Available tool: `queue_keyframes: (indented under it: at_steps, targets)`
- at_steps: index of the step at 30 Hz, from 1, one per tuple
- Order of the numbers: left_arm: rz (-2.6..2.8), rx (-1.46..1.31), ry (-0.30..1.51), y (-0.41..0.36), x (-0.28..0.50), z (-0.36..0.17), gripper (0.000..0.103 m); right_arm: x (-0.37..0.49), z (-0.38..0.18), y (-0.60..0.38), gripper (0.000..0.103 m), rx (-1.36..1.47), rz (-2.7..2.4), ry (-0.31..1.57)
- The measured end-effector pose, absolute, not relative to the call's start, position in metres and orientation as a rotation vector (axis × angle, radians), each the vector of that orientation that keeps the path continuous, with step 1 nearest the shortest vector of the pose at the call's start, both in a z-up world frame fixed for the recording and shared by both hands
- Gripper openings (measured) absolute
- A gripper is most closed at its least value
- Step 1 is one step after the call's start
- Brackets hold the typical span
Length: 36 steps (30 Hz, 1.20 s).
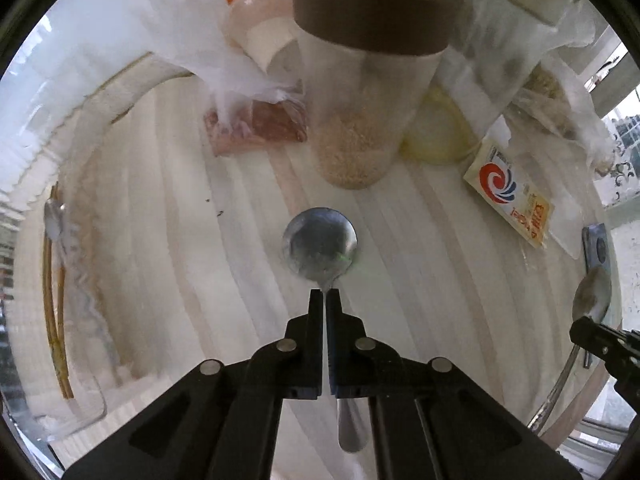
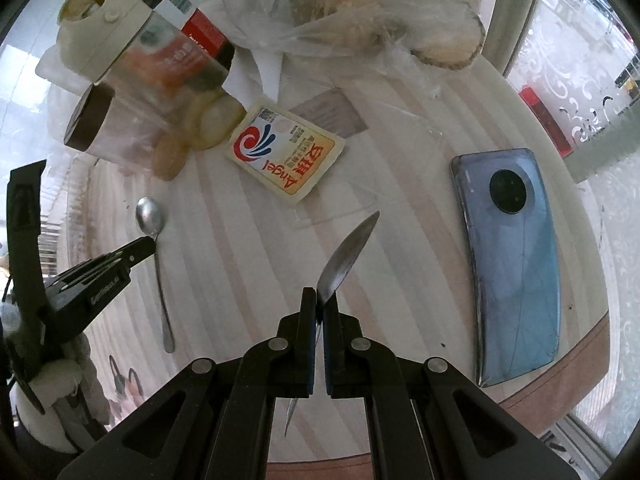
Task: Organize utensils
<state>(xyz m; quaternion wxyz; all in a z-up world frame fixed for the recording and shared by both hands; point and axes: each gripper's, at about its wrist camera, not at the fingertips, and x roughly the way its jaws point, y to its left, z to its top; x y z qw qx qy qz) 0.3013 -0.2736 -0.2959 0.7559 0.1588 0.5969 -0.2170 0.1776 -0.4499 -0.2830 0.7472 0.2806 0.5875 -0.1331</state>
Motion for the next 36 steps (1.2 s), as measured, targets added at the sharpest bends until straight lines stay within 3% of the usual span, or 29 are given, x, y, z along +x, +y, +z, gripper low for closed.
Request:
queue_keyframes:
  at_steps: [11, 16, 18, 19, 20, 25, 26, 28, 31, 32, 33, 36]
  targets:
    - [-0.456, 0.183, 1.221, -0.203, 0.272, -0.225, 0.000, 0.173, -0.264, -0.442, 0.003, 0.624, -0.258, 1.238]
    - [-0.472, 0.050, 1.300, -0.189, 0.287, -0.237, 0.002, 0.174, -0.259, -0.442, 0.003, 0.638, -0.248, 1.220]
    - [-0.472, 0.005, 1.355, -0.199, 0.296, -0.256, 0.013, 0.175, -0.261, -0.442, 0.003, 0.643, -0.251, 1.219]
    - [-0.467, 0.011, 1.366, -0.206, 0.299, -0.264, 0.027, 0.175, -0.262, -0.443, 0.003, 0.649, -0.254, 1.219]
    - [-0.468, 0.029, 1.359, -0.215, 0.302, -0.271, 0.034, 0.176, -0.265, -0.443, 0.003, 0.652, -0.258, 1.220]
    - [-0.447, 0.221, 1.361, -0.257, 0.312, -0.309, 0.038, 0.174, -0.274, -0.447, 0.003, 0.661, -0.290, 1.231]
    - [-0.455, 0.238, 1.312, -0.263, 0.311, -0.306, 0.052, 0.173, -0.275, -0.449, 0.003, 0.662, -0.298, 1.233]
    - [-0.438, 0.309, 1.313, -0.277, 0.312, -0.312, 0.060, 0.171, -0.278, -0.451, 0.003, 0.664, -0.309, 1.236]
    - [-0.433, 0.301, 1.262, -0.283, 0.313, -0.311, 0.056, 0.168, -0.283, -0.457, 0.003, 0.671, -0.327, 1.243]
    - [-0.433, 0.299, 1.249, -0.285, 0.313, -0.310, 0.041, 0.167, -0.284, -0.458, 0.003, 0.672, -0.331, 1.244]
    - [-0.441, 0.299, 1.246, -0.287, 0.313, -0.308, 0.037, 0.167, -0.284, -0.460, 0.003, 0.672, -0.334, 1.245]
    - [-0.439, 0.306, 1.260, -0.288, 0.314, -0.307, 0.037, 0.164, -0.285, -0.462, 0.003, 0.672, -0.338, 1.245]
